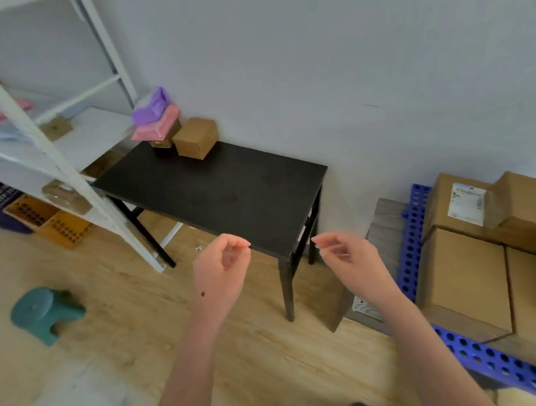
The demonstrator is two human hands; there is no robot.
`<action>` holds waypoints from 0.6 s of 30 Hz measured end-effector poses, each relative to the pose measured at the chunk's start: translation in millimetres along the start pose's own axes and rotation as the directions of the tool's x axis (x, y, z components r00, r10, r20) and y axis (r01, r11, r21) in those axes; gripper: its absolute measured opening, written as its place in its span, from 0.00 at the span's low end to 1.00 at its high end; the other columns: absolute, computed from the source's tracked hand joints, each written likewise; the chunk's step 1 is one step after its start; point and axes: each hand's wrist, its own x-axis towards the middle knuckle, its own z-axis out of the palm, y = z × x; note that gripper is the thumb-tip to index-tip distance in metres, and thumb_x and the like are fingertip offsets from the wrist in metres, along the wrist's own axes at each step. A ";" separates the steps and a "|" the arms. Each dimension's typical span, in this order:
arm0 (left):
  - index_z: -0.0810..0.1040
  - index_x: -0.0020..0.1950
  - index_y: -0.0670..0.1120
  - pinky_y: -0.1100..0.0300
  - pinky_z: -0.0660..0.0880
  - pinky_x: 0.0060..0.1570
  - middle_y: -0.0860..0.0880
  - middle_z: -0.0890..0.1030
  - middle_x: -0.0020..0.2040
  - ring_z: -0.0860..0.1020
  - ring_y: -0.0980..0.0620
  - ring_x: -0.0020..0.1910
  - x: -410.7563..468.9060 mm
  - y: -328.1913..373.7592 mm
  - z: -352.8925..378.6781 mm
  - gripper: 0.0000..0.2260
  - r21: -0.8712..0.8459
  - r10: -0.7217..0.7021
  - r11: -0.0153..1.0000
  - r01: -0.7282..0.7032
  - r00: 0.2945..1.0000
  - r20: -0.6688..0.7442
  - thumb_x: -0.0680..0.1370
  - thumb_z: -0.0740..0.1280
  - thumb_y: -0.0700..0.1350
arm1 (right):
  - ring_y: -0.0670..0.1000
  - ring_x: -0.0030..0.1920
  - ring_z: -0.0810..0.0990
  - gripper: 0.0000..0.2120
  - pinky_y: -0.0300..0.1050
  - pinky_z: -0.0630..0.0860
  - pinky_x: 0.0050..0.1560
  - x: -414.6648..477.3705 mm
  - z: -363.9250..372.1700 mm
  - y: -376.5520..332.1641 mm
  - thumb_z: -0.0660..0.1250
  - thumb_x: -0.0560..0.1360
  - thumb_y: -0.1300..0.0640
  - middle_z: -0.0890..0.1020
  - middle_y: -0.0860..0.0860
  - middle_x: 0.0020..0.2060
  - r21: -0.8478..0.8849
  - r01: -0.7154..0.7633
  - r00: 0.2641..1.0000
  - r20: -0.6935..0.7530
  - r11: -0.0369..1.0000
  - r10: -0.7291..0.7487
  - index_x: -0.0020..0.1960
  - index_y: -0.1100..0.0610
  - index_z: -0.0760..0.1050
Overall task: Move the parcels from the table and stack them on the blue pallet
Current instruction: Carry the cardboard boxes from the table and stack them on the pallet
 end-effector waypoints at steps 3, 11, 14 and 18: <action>0.77 0.44 0.53 0.67 0.70 0.39 0.57 0.80 0.43 0.77 0.60 0.44 7.2 -15.8 -19.9 0.04 0.002 -0.038 0.999 0.038 0.999 -0.019 0.76 0.68 0.44 | 0.34 0.49 0.77 0.12 0.25 0.71 0.45 9.6 26.8 -14.0 0.63 0.78 0.61 0.80 0.40 0.50 -0.014 0.022 0.998 0.054 1.000 -0.021 0.54 0.45 0.77; 0.75 0.44 0.56 0.71 0.68 0.38 0.59 0.78 0.44 0.75 0.63 0.44 42.8 -47.1 -46.3 0.06 0.006 -0.045 0.999 0.046 0.994 -0.099 0.76 0.67 0.43 | 0.35 0.49 0.76 0.11 0.26 0.70 0.44 66.5 75.6 -36.8 0.64 0.78 0.59 0.79 0.39 0.49 -0.036 0.050 0.987 0.154 0.998 -0.044 0.53 0.43 0.76; 0.74 0.44 0.57 0.72 0.67 0.37 0.60 0.77 0.44 0.75 0.64 0.44 72.8 -53.1 -54.0 0.07 0.021 -0.066 0.997 0.069 0.990 -0.128 0.76 0.66 0.44 | 0.34 0.48 0.77 0.11 0.25 0.71 0.41 104.6 91.2 -47.6 0.64 0.78 0.59 0.80 0.40 0.49 -0.021 0.069 0.981 0.185 0.997 -0.064 0.53 0.44 0.77; 0.76 0.48 0.55 0.74 0.70 0.35 0.59 0.78 0.45 0.75 0.67 0.43 124.4 -51.7 -65.6 0.06 0.099 -0.050 0.993 0.065 0.987 -0.151 0.76 0.66 0.44 | 0.35 0.48 0.78 0.10 0.24 0.70 0.42 159.5 107.7 -65.0 0.64 0.78 0.58 0.80 0.39 0.49 0.045 0.079 0.974 0.209 0.996 -0.086 0.52 0.44 0.78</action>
